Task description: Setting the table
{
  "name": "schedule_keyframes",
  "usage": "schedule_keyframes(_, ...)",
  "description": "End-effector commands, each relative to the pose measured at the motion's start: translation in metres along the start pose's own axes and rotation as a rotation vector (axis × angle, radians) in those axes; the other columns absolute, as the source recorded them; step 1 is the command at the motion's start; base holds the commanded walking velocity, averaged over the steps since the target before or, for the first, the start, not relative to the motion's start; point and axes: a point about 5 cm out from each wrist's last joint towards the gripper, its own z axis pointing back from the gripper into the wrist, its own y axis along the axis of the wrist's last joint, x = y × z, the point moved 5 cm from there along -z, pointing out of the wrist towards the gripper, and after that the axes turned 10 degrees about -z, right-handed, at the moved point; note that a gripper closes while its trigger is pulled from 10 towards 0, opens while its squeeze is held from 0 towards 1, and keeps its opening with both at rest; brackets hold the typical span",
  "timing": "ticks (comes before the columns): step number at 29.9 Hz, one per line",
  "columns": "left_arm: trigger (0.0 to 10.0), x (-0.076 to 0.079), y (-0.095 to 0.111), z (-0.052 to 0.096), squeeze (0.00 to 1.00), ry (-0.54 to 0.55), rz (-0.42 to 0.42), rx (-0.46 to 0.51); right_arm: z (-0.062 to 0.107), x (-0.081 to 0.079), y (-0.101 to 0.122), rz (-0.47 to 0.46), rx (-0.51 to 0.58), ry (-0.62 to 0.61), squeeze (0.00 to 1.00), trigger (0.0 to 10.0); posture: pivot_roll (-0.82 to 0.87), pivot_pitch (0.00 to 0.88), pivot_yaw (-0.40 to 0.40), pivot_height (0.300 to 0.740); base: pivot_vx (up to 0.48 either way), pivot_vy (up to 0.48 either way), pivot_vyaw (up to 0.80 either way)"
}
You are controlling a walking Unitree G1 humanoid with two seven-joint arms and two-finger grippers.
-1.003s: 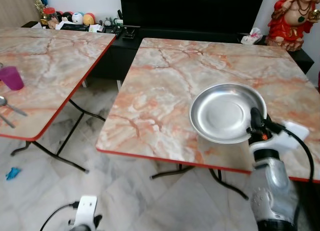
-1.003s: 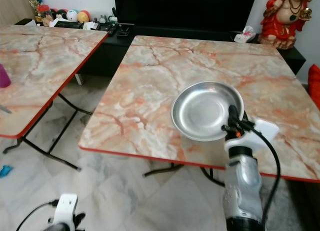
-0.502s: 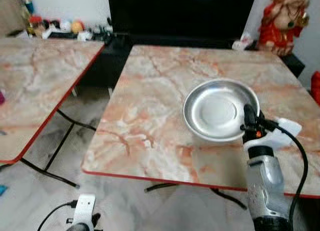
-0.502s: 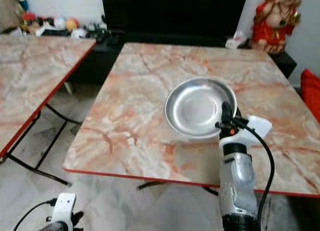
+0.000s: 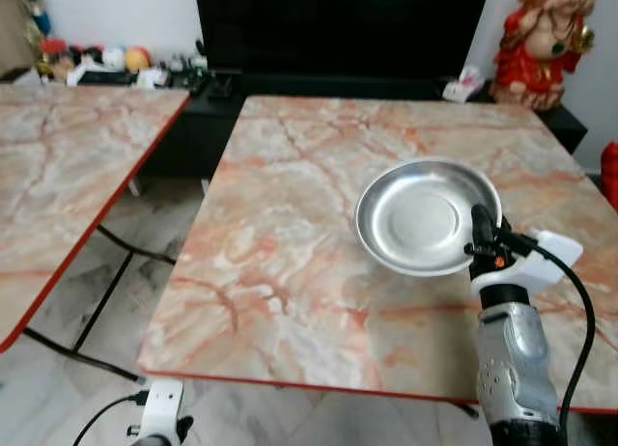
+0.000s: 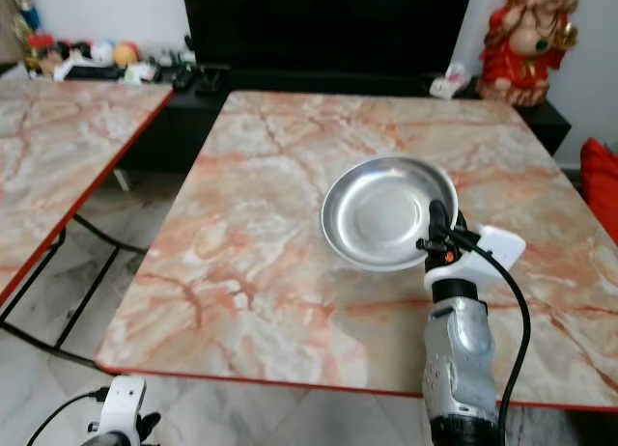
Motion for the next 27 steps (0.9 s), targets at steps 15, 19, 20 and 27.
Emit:
schedule_keyframes(15, 10.0, 0.003, -0.006, 0.001, 0.00, -0.014, 0.007, -0.019, 0.007, 0.034, 0.013, 0.054, -0.006, -0.112, 0.00, 10.0, 0.05, 0.000, -0.012, 0.740, 0.000, 0.000, 0.00)
schedule_keyframes(19, 10.0, 0.004, -0.007, 0.001, 0.00, -0.017, 0.007, -0.021, 0.018, 0.050, 0.005, 0.054, -0.057, -0.173, 0.00, 10.0, 0.04, 0.000, -0.012, 0.740, 0.000, 0.000, 0.00)
schedule_keyframes(20, 10.0, 0.004, -0.007, 0.001, 0.00, -0.018, 0.007, -0.022, 0.022, 0.055, 0.001, 0.034, -0.075, -0.189, 0.00, 10.0, 0.04, 0.000, -0.010, 0.740, 0.000, 0.000, 0.00)
schedule_keyframes(27, 10.0, 0.005, -0.008, 0.001, 0.00, -0.024, -0.006, -0.024, 0.034, 0.063, -0.015, 0.009, -0.176, -0.206, 0.00, 10.0, 0.04, 0.002, -0.013, 0.740, 0.000, 0.000, 0.00)
